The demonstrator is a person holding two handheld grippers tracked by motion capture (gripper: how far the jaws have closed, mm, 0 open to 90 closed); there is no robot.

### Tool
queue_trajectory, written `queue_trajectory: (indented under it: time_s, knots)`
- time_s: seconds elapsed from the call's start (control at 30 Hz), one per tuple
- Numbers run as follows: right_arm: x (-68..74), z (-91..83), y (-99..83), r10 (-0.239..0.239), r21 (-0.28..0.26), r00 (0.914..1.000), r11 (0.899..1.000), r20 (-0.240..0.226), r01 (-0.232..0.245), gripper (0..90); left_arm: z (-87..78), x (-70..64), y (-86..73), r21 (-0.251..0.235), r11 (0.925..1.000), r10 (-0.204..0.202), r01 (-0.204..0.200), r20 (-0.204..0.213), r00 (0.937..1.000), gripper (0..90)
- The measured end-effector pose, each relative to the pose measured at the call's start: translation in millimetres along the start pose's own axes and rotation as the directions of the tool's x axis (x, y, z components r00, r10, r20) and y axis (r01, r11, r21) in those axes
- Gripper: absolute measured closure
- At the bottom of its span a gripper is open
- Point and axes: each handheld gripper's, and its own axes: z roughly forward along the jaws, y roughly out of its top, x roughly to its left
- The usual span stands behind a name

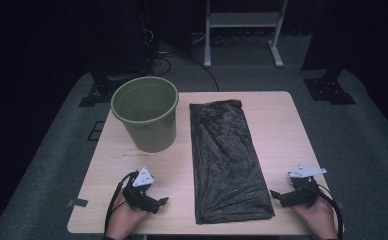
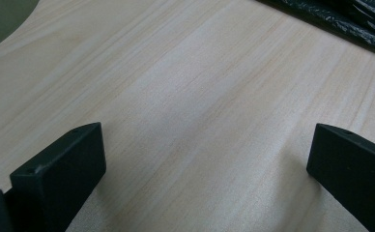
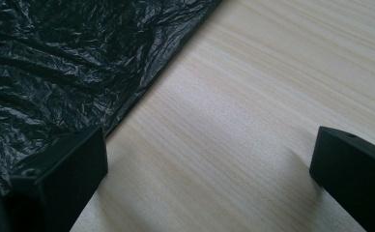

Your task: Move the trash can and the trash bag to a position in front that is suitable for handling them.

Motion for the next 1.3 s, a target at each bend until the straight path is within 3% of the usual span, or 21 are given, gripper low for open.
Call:
queue_trajectory:
  time_s: [0.27,0.3,0.53,0.7,0.73,1.1,1.3]
  knots:
    - [-0.6,-0.8,-0.5,-0.002,-0.001,1.0000,1.000,-0.003,0.002,0.7,0.3,0.1,0.2,0.000,1.0000,0.000,0.000,0.000,1.0000,0.0]
    - [-0.5,-3.3,-1.4,-0.004,-0.013,1.0000,1.000,-0.007,0.004,7.9,0.3,0.1,0.2,0.000,1.0000,0.000,0.000,0.000,1.0000,0.0]
    - [0.7,-7.9,-2.3,0.018,-0.025,0.9998,1.000,0.008,-0.018,21.2,0.3,0.1,0.2,0.000,1.0000,0.000,0.000,0.000,1.0000,0.0]
    - [-0.1,-8.6,-0.8,0.034,-0.032,0.9993,0.999,-0.019,-0.034,26.0,0.3,0.2,0.3,0.000,1.0000,0.000,0.000,0.001,1.0000,0.0]
    - [-0.4,-9.1,-0.2,0.034,-0.031,0.9992,0.999,-0.021,-0.035,30.7,0.3,0.2,0.3,0.000,1.0000,0.000,0.000,0.001,1.0000,0.0]
    - [6.3,-9.4,6.8,0.048,-0.044,0.9974,0.998,-0.054,-0.051,33.2,0.3,0.2,0.3,0.000,1.0000,0.000,0.000,0.000,1.0000,0.0]
    - [16.5,-1.6,16.7,0.023,-0.039,0.9965,0.999,-0.080,-0.026,35.5,0.4,0.2,0.3,-0.001,1.0000,0.000,0.000,0.000,1.0000,0.0]
